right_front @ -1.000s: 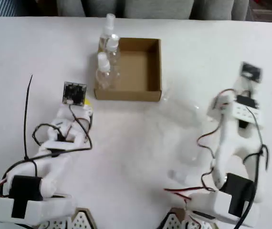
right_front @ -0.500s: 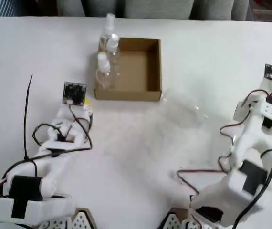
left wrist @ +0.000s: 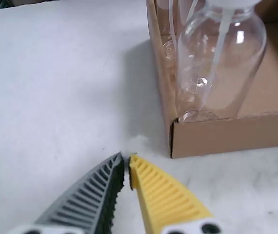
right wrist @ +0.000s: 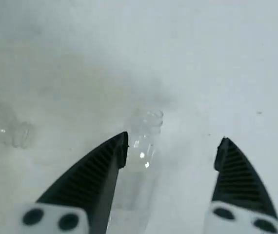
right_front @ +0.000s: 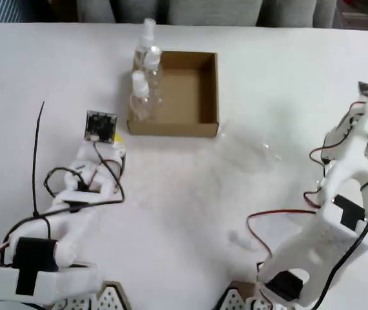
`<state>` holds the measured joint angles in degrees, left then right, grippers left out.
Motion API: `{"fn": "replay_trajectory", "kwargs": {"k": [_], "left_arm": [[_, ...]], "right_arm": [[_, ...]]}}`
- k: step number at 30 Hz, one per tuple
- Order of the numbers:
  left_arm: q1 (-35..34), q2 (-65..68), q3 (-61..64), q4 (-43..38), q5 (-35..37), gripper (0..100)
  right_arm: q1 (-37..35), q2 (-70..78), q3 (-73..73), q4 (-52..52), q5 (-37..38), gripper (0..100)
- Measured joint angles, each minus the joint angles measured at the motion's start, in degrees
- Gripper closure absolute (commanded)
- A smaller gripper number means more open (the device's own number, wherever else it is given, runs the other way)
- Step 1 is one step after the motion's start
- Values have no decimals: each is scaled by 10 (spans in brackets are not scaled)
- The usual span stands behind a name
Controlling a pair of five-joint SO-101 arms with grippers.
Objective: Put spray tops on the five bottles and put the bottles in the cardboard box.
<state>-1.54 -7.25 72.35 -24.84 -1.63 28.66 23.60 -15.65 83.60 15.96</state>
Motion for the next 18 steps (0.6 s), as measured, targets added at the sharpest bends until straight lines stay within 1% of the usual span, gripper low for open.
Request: {"fn": "replay_trajectory", "kwargs": {"k": [3,4,6,10,18], "left_arm": [[0,0,0,0,0,976],[0,0,0,0,0,976],[0,0,0,0,0,976],[0,0,0,0,0,976],[1,0,0,0,0,976]], "right_arm": [[1,0,-24,55,1,975],[3,0,-26,64,1,989],[18,0,-29,82,1,969],[74,0,-32,127,10,983],[190,0,-25,132,131,981]]}}
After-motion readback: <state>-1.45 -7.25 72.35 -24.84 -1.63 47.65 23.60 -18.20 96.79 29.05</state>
